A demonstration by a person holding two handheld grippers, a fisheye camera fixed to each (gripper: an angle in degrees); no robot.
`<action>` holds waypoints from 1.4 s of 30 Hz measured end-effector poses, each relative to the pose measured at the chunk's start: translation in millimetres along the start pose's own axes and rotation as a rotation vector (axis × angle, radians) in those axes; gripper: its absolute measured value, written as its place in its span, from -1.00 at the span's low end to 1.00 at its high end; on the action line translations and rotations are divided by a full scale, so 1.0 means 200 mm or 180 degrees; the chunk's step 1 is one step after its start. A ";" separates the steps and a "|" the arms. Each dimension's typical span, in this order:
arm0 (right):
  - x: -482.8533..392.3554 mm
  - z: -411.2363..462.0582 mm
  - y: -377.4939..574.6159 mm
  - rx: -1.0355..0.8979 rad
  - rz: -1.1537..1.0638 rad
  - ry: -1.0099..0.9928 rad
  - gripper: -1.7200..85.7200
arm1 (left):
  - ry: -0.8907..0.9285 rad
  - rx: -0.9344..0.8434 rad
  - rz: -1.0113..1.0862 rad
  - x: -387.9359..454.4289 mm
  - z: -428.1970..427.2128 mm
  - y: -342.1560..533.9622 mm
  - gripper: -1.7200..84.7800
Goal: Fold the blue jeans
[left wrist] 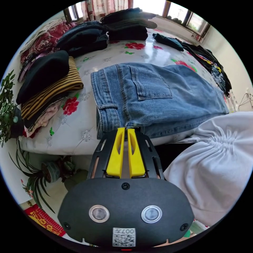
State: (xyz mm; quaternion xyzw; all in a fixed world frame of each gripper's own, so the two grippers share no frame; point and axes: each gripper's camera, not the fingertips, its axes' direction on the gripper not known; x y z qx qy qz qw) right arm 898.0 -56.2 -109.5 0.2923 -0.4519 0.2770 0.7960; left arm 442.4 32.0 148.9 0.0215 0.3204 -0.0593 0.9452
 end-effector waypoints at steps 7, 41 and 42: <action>0.11 -0.17 0.07 0.0223 0.0003 -0.0232 -0.91 | -0.0074 0.0120 0.0206 0.04 -0.16 0.01 -0.98; 0.20 -0.15 0.18 0.0820 0.0568 0.0556 -0.78 | 0.0288 0.0933 -0.1130 -0.08 -0.46 0.12 -0.81; 0.07 -0.15 0.17 0.0871 0.0159 0.0530 -0.79 | 0.0207 0.0913 -0.0963 -0.04 -0.46 0.05 -0.81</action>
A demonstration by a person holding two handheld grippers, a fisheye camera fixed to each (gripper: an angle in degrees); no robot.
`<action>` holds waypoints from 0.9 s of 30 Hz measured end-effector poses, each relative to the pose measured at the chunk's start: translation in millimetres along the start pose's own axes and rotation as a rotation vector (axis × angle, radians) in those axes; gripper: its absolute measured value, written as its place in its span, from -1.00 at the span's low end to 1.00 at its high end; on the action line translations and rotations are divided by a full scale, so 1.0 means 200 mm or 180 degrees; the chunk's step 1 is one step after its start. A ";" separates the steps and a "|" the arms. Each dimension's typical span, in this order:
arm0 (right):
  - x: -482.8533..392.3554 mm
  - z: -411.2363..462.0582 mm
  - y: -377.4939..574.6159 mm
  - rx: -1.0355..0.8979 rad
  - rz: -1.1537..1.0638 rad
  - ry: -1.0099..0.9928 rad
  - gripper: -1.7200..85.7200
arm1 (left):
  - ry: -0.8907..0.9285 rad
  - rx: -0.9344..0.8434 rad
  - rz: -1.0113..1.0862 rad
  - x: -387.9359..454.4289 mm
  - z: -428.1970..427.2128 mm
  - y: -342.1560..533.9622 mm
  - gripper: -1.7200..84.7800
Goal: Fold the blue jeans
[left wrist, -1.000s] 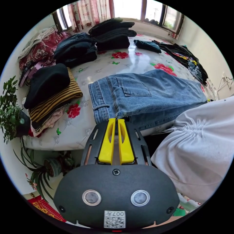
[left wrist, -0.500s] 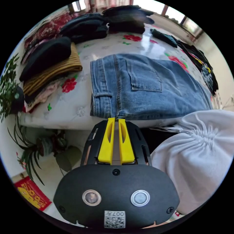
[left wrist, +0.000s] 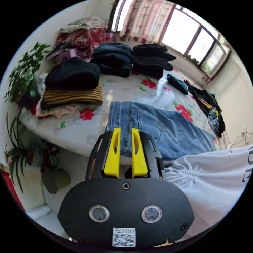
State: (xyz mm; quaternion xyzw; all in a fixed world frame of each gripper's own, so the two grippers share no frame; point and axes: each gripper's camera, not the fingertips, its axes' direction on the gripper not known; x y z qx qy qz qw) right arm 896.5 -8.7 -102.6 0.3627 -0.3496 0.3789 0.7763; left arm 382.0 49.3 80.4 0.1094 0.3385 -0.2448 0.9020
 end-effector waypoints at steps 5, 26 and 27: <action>-0.77 0.26 0.13 -0.1081 -0.1750 -0.1384 -0.83 | -0.0413 -0.0765 0.0170 0.03 0.34 -0.08 -0.84; -2.21 1.18 1.28 -0.2840 -0.3652 -0.1646 -0.95 | -0.0452 -0.0564 0.0140 -0.43 0.43 -0.02 -0.97; -2.18 1.20 1.25 -0.2654 -0.3423 -0.1523 -0.94 | -0.0440 -0.0591 0.0064 -0.47 0.44 -0.05 -0.97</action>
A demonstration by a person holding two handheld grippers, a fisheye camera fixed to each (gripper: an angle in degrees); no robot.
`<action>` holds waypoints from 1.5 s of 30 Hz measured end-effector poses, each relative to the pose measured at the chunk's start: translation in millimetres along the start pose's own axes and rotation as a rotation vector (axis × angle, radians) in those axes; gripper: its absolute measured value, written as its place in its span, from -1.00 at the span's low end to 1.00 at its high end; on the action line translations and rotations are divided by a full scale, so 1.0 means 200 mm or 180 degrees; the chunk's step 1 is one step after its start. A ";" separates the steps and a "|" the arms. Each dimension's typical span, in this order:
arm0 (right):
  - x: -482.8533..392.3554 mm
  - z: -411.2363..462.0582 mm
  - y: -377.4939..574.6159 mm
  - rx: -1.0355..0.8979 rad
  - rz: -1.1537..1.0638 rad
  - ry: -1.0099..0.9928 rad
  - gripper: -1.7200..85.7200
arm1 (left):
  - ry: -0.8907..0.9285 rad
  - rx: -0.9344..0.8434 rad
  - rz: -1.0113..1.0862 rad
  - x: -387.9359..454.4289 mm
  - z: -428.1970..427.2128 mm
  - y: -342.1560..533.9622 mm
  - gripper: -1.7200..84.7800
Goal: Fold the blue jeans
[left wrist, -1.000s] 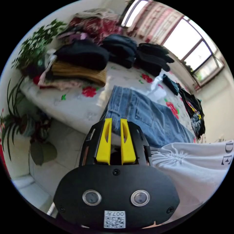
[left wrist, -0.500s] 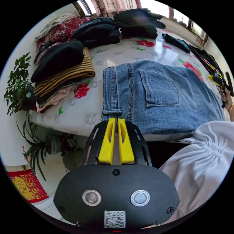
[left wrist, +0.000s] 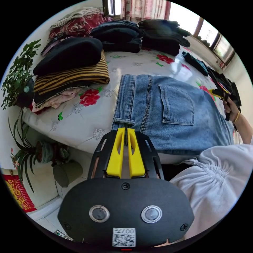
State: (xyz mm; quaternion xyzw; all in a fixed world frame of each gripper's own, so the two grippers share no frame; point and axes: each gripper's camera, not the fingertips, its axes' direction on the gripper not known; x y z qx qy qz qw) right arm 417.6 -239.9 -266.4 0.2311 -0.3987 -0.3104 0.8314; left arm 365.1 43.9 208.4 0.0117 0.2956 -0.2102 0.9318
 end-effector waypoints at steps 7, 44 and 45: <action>0.33 -0.42 0.51 0.1012 0.0792 -0.0297 -0.85 | 0.0461 0.0136 -0.0436 -0.32 -0.06 0.03 -0.86; -0.67 0.05 0.79 -0.0233 -0.1553 0.0320 -0.96 | 0.2208 0.0519 -0.2473 -1.23 0.39 0.30 -0.82; -0.69 0.29 0.79 -0.0729 -0.1586 0.0136 -0.96 | 0.2280 0.0610 -0.2499 -1.23 0.41 0.31 -0.83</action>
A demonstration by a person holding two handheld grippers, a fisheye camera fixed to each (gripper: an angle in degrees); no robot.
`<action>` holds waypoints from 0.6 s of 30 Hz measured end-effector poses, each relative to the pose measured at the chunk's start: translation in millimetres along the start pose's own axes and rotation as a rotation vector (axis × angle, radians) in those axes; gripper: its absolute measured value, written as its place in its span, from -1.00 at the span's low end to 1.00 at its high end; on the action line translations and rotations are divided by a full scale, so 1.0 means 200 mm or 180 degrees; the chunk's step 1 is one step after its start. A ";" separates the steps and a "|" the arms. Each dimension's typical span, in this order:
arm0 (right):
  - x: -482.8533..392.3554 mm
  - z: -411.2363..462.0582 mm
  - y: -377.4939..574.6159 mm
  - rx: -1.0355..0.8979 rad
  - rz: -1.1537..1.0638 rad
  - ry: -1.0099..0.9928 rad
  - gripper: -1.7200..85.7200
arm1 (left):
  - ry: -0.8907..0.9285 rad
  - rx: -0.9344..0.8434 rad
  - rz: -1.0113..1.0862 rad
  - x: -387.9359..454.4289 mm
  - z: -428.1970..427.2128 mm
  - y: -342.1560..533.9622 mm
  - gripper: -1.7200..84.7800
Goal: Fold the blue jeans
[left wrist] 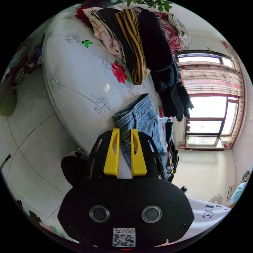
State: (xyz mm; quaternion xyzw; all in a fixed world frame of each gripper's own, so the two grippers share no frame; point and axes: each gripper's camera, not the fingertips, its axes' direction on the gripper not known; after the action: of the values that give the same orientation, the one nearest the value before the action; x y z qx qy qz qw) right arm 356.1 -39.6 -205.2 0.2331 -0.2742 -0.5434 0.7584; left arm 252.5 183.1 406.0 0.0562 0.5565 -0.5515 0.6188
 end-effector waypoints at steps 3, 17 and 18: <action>-0.02 0.30 -0.04 -0.0524 0.0108 -0.0171 -0.96 | 0.0189 0.0129 0.0019 0.00 0.02 0.01 -0.85; 0.31 -0.29 0.35 0.1095 0.1561 0.0305 -0.96 | 0.1173 -0.0841 0.4015 1.57 0.33 0.54 -0.84; 0.35 -0.33 0.43 0.1272 0.1756 0.0326 -0.96 | 0.1383 -0.1212 0.4439 1.73 0.44 0.71 -0.83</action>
State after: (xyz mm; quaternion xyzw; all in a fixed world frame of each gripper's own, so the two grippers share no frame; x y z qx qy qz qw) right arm 478.9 -75.7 -186.7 0.3211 -0.3896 -0.2411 0.8289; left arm 333.7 -37.3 101.4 0.3950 0.5871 0.0972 0.6999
